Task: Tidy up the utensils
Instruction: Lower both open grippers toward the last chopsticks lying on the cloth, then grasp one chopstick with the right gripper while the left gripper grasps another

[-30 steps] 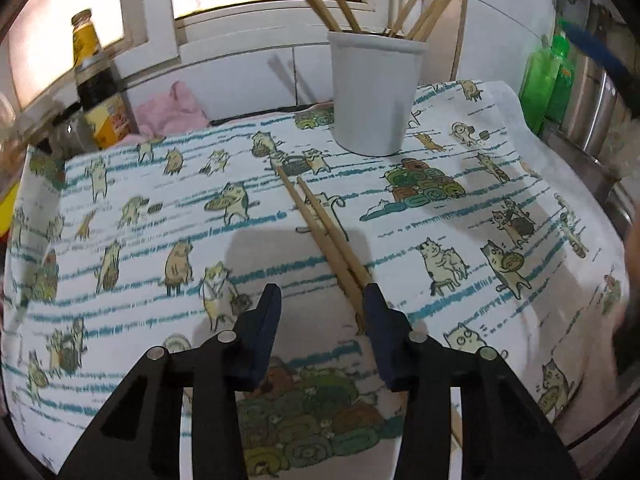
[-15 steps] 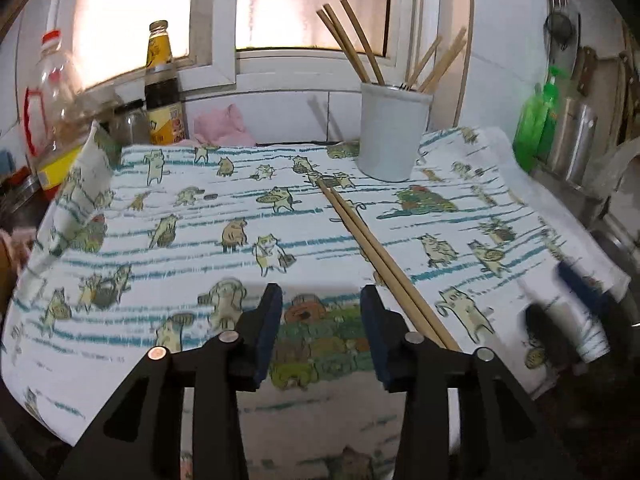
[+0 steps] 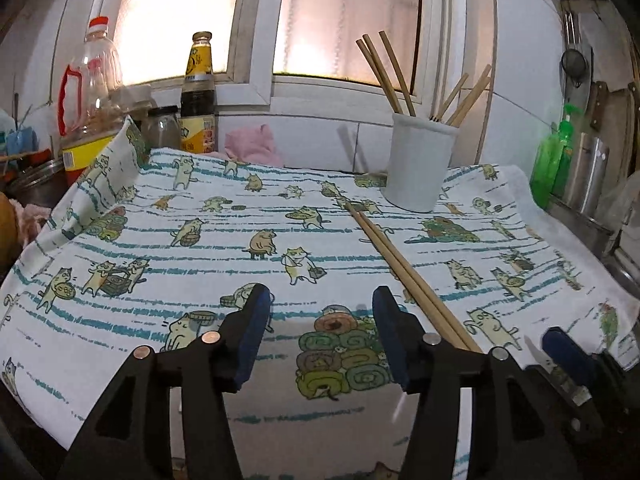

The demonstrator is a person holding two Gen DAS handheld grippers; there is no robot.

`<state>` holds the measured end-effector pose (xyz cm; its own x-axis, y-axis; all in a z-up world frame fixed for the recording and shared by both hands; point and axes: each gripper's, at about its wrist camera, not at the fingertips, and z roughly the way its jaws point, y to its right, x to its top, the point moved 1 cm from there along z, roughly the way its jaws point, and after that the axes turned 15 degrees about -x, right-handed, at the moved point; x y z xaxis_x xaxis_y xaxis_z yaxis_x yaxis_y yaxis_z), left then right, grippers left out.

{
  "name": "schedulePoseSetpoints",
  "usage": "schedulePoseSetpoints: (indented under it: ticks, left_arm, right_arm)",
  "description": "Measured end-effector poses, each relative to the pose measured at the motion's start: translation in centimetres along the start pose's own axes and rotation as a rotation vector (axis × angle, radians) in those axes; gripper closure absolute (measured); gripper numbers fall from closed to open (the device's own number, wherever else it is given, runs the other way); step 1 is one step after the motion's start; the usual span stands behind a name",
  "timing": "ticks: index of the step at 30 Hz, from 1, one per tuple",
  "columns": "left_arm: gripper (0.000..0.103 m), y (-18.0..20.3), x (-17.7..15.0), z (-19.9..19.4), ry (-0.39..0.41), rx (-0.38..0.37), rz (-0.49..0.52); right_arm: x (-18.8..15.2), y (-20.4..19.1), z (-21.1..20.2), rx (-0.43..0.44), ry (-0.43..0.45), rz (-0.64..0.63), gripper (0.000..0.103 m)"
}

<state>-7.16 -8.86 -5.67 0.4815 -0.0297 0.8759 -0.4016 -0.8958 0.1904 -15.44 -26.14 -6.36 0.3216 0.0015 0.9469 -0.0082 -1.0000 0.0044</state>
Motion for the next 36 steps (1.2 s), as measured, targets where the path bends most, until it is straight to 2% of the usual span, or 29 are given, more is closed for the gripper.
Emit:
schedulePoseSetpoints:
  ticks: [2,3,6,8,10,14,20,23,27,29,31,34,36]
  left_arm:
    - [0.049,0.1,-0.2,0.2,0.011,0.035,0.014]
    - [0.048,0.1,-0.3,0.4,0.013,0.042,0.018]
    - [0.046,-0.1,-0.6,0.6,0.0,0.025,0.008]
    - [0.046,-0.1,-0.8,0.6,0.0,0.023,0.006]
    - [0.046,-0.1,-0.9,0.4,0.011,0.029,0.003]
    - [0.043,-0.2,-1.0,-0.5,0.06,0.029,0.003]
    - [0.039,-0.5,-1.2,-1.3,0.09,0.037,0.018]
    - [0.036,-0.7,-1.4,-1.6,0.094,0.032,0.005]
    - [0.033,-0.6,-1.7,-1.9,0.095,0.023,0.0]
    - [0.028,-0.3,-1.8,-1.9,0.09,0.007,0.006]
    - [0.024,0.3,-1.8,-1.6,0.066,-0.018,-0.013]
    - [0.024,1.3,-1.9,-1.1,0.055,-0.102,-0.062]
    - [0.024,2.5,-1.9,-0.6,0.037,-0.137,-0.054]
  right_arm:
    - [0.0,-0.6,-0.4,-0.01,0.011,-0.01,0.066]
    - [-0.1,-0.9,-0.2,-0.019,0.004,-0.023,0.073]
    - [-0.6,-1.4,0.9,-0.099,-0.026,-0.058,0.082]
    - [-0.8,-1.3,1.2,-0.138,-0.02,-0.073,0.083]
    - [-0.8,-1.2,1.1,-0.13,-0.023,-0.074,0.083]
    - [-0.3,-0.2,-0.4,-0.028,0.027,0.022,0.083]
    - [-1.2,-2.6,-0.2,-0.041,0.026,-0.102,0.085]
    - [-1.3,-2.8,-0.2,-0.03,0.004,-0.101,0.085]
    - [-1.5,-3.4,0.4,-0.143,0.016,-0.145,0.087]
    - [-1.5,-3.4,0.6,-0.174,0.024,-0.149,0.095]
    - [-1.6,-2.9,0.4,-0.189,0.037,-0.118,0.096]
    - [-1.8,-1.1,-0.7,-0.269,0.099,-0.02,0.096]
    - [-1.6,0.8,-1.6,-0.248,0.116,0.068,0.096]
